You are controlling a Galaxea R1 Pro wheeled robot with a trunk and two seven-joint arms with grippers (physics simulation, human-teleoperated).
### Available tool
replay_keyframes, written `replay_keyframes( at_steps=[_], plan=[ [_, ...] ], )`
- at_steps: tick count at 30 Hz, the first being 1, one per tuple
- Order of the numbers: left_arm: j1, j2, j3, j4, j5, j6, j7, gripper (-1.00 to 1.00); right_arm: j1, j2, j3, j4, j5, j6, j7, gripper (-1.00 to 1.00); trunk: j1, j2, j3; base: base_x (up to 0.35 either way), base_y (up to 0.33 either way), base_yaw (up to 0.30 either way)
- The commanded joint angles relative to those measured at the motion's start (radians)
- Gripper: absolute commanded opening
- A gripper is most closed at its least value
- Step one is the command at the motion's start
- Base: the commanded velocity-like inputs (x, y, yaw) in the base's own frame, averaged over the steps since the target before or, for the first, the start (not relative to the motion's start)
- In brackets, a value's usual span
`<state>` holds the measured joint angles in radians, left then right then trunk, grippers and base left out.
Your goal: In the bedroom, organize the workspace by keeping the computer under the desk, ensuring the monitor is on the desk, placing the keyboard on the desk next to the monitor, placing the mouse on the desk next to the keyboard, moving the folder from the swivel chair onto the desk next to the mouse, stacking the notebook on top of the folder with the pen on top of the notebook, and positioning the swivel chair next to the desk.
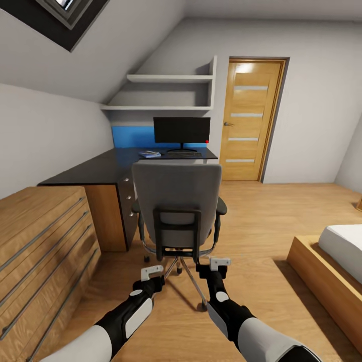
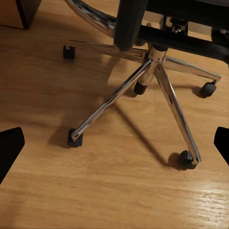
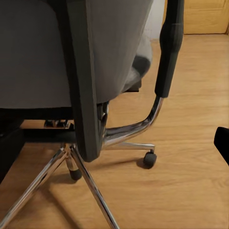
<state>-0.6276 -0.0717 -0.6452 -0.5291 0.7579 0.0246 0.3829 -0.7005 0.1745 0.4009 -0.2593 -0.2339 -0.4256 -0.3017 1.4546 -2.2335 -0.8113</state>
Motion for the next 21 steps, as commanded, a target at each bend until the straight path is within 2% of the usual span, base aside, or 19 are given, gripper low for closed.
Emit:
replay_keyframes(
  at_steps=[1, 13, 17, 21],
  plan=[
    [-0.001, 0.001, -0.007, -0.002, 0.005, 0.004, 0.01, 1.0, 0.0, 0.0, 0.009, 0.001, -0.008, -0.011, -0.005, 1.0, 0.004, -0.008, -0.004, 0.0, 0.0, 0.0],
    [-0.001, 0.0, -0.009, -0.003, 0.003, 0.003, 0.013, 1.0, 0.001, 0.0, 0.01, 0.0, -0.01, -0.014, -0.006, 1.0, 0.05, -0.092, -0.042, 0.0, 0.0, 0.0],
    [0.0, 0.004, -0.008, -0.042, 0.004, -0.002, 0.011, 1.0, 0.004, 0.0, 0.01, 0.001, -0.01, -0.018, -0.004, 1.0, 0.05, -0.092, -0.042, 0.001, 0.0, 0.0],
    [0.0, 0.008, -0.007, -0.053, 0.006, 0.0, 0.01, 1.0, 0.006, 0.0, 0.01, 0.001, -0.008, -0.019, 0.001, 1.0, 0.05, -0.092, -0.042, 0.191, 0.0, 0.0]
  ],
)
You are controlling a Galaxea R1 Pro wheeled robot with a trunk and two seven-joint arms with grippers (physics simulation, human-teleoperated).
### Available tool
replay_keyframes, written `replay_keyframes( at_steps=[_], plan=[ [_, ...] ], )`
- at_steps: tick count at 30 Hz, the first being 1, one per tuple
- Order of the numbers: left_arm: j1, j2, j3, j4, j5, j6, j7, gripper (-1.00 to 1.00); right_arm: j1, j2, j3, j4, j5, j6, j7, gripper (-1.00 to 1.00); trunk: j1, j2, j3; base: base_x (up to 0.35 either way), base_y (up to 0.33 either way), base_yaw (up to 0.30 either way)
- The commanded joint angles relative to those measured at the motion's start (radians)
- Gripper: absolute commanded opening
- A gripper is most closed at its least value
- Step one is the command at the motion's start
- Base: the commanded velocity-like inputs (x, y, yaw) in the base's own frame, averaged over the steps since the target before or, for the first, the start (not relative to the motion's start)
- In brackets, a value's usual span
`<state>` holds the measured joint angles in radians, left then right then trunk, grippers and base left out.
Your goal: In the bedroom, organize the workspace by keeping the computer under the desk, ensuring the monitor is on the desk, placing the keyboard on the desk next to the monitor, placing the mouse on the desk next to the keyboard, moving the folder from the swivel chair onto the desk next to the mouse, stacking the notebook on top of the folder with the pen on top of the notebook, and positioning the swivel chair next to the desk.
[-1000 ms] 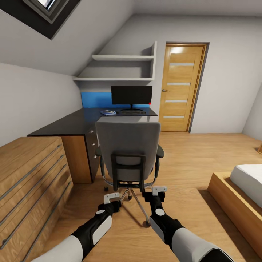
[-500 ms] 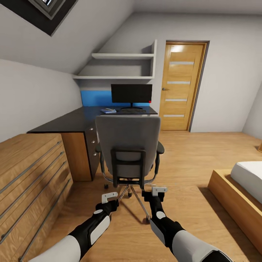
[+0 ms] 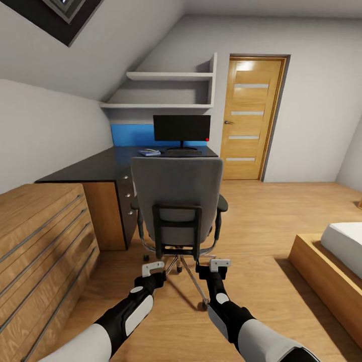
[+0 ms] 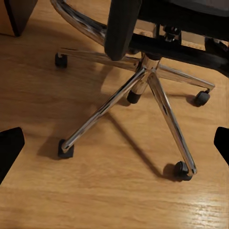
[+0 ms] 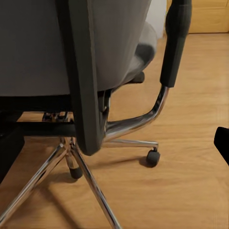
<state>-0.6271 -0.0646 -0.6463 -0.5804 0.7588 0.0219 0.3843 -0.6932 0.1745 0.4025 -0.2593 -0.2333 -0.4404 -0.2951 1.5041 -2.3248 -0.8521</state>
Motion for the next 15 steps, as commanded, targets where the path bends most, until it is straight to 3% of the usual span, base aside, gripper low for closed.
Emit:
replay_keyframes(
  at_steps=[1, 15],
  plan=[
    [-0.001, 0.001, -0.006, -0.003, 0.005, 0.002, 0.008, 1.0, -0.001, 0.0, 0.009, 0.002, -0.008, -0.004, -0.003, 1.0, 0.0, 0.0, -0.001, 0.271, 0.0, 0.0],
    [-0.002, 0.001, -0.007, -0.004, 0.006, 0.001, 0.008, 1.0, 0.0, 0.0, 0.008, 0.002, -0.008, -0.004, 0.028, 1.0, 0.0, 0.0, -0.001, 0.299, 0.0, 0.0]
  ],
)
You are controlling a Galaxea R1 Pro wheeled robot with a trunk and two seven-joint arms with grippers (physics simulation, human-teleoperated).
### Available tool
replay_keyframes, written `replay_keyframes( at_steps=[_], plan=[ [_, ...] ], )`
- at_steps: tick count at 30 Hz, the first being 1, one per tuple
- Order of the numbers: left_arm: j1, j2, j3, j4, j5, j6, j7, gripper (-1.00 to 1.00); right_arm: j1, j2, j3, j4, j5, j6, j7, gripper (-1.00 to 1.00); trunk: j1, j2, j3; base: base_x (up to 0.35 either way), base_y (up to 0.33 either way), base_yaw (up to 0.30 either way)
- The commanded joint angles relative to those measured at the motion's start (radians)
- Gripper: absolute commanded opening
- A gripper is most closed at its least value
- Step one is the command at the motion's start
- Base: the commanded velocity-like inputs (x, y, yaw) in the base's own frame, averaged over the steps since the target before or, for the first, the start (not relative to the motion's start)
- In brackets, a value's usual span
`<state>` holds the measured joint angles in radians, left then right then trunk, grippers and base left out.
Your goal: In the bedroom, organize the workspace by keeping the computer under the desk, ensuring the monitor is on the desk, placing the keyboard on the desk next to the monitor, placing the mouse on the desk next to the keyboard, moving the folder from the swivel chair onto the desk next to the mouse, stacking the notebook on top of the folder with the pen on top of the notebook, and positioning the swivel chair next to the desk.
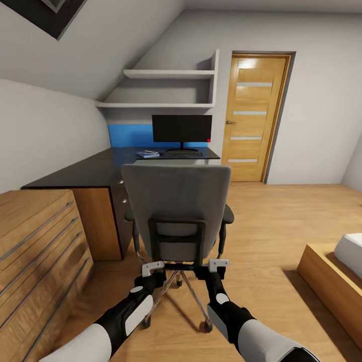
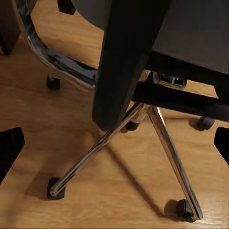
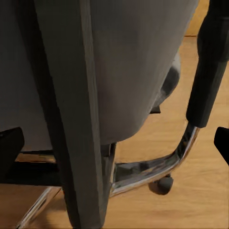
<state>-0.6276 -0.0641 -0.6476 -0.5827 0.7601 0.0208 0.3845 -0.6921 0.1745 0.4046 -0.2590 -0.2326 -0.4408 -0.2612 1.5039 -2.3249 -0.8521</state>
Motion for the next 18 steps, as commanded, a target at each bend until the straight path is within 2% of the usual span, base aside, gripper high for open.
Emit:
replay_keyframes(
  at_steps=[1, 18],
  plan=[
    [0.0, 0.001, -0.006, -0.002, 0.004, 0.002, 0.008, 1.0, -0.001, 0.0, 0.006, 0.001, -0.008, -0.004, -0.006, 1.0, 0.0, 0.0, -0.001, 0.304, 0.0, 0.0],
    [-0.001, 0.0, -0.006, -0.002, 0.0, 0.002, 0.01, 1.0, -0.001, 0.0, 0.007, 0.001, -0.008, -0.004, -0.007, 1.0, 0.0, 0.0, -0.001, 0.318, 0.0, 0.0]
  ],
)
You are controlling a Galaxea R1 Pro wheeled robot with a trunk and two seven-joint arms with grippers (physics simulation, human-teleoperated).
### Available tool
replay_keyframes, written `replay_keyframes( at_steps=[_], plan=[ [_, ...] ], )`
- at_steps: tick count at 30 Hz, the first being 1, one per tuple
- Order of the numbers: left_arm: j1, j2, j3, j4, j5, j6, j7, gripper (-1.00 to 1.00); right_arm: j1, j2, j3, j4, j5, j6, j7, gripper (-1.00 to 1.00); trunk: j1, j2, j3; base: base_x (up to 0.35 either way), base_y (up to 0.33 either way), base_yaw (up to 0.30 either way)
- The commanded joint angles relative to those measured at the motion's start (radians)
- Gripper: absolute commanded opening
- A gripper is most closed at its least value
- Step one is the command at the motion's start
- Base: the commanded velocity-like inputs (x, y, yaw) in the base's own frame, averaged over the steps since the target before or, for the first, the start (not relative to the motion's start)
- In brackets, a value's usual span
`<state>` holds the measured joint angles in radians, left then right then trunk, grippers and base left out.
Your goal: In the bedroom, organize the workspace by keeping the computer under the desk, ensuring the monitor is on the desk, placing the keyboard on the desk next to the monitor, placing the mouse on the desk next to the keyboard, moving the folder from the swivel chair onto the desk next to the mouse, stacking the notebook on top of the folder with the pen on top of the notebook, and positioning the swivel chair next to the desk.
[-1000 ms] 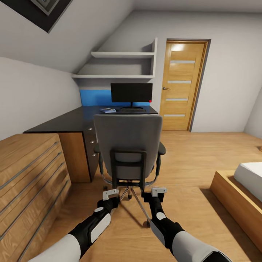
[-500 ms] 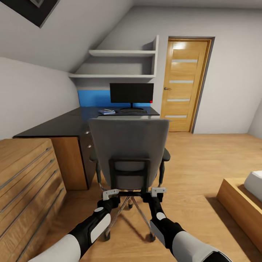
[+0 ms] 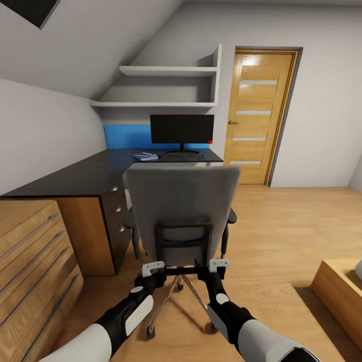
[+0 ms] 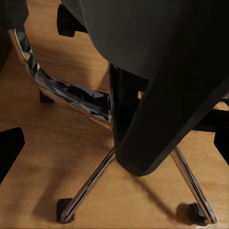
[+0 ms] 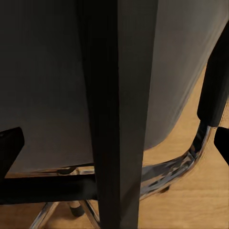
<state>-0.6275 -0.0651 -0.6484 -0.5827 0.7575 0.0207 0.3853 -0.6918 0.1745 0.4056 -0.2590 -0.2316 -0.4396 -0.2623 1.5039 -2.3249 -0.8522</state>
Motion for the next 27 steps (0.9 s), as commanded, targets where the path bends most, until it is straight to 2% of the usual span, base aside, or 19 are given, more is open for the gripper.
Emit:
replay_keyframes(
  at_steps=[1, 27],
  plan=[
    [-0.001, 0.001, -0.005, -0.002, 0.0, 0.002, 0.009, 1.0, -0.002, 0.0, 0.005, 0.001, -0.009, -0.005, -0.006, 1.0, 0.0, 0.0, -0.001, 0.321, 0.0, 0.0],
    [-0.001, 0.002, -0.005, -0.002, -0.008, 0.002, 0.007, 1.0, -0.002, 0.0, 0.005, 0.001, -0.01, -0.005, -0.008, 1.0, 0.0, 0.0, -0.001, 0.321, 0.0, 0.014]
  ],
)
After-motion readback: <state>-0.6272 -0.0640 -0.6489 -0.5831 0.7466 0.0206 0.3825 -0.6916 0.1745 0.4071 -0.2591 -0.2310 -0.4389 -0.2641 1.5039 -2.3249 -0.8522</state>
